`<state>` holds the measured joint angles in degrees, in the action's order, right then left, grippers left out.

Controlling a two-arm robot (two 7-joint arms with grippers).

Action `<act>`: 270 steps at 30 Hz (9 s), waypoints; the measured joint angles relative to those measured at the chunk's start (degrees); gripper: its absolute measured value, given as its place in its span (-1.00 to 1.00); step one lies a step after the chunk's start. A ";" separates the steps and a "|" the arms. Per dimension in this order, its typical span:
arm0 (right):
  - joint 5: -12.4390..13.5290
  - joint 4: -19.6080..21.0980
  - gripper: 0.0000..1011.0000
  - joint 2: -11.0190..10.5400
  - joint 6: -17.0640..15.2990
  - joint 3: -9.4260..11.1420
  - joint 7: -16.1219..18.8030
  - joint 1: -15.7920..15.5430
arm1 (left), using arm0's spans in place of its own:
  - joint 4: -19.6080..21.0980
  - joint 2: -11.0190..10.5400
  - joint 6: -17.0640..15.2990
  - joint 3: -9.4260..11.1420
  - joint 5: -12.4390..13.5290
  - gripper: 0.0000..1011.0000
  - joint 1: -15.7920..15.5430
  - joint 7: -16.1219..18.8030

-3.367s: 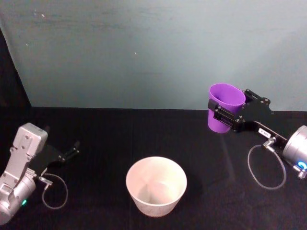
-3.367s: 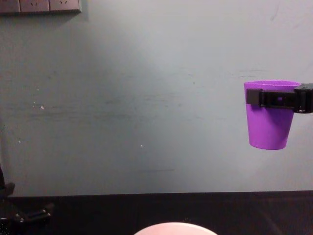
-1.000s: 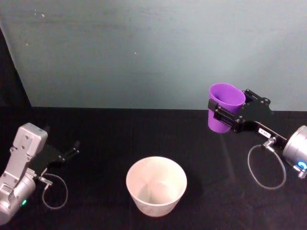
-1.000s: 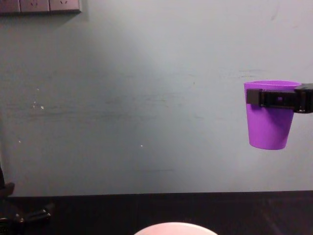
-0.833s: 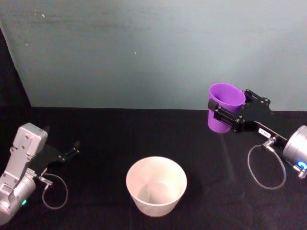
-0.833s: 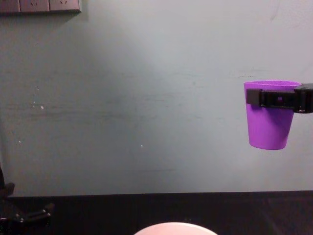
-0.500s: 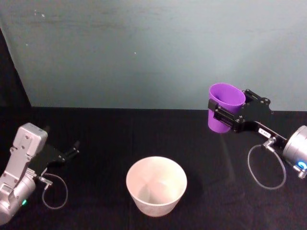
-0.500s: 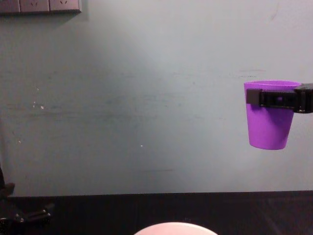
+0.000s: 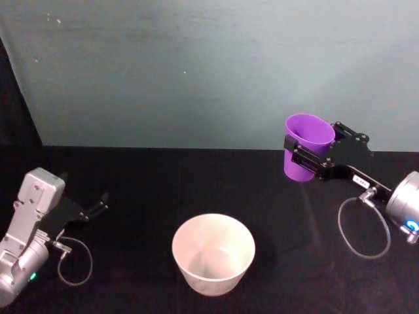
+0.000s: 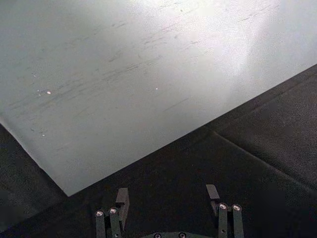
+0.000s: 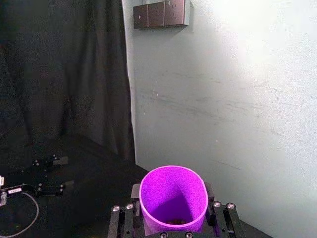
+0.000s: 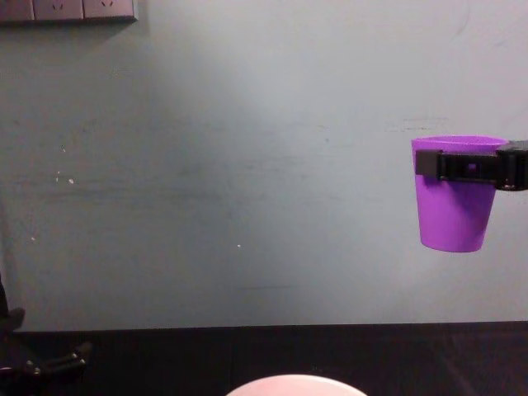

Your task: Pick up the cup and pour the mung beans from the cup into the bowl.

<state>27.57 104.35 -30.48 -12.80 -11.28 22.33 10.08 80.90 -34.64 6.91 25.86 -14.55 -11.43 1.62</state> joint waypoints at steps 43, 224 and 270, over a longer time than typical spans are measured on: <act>-33.08 0.29 0.43 -5.37 -8.86 -20.84 -2.70 8.49 | 0.00 0.00 0.00 0.00 0.00 0.99 0.00 0.00; -23.75 -7.40 0.43 4.66 19.82 -1.44 -2.88 -7.48 | 0.00 0.00 0.00 0.00 0.00 0.99 0.00 0.00; -9.54 -20.41 0.43 7.17 26.73 -1.16 5.33 -4.80 | 0.00 0.00 0.00 0.00 0.00 0.99 0.00 0.00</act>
<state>18.02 83.94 -23.31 13.94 -12.44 27.66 5.28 80.90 -34.65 6.90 25.86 -14.55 -11.43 1.62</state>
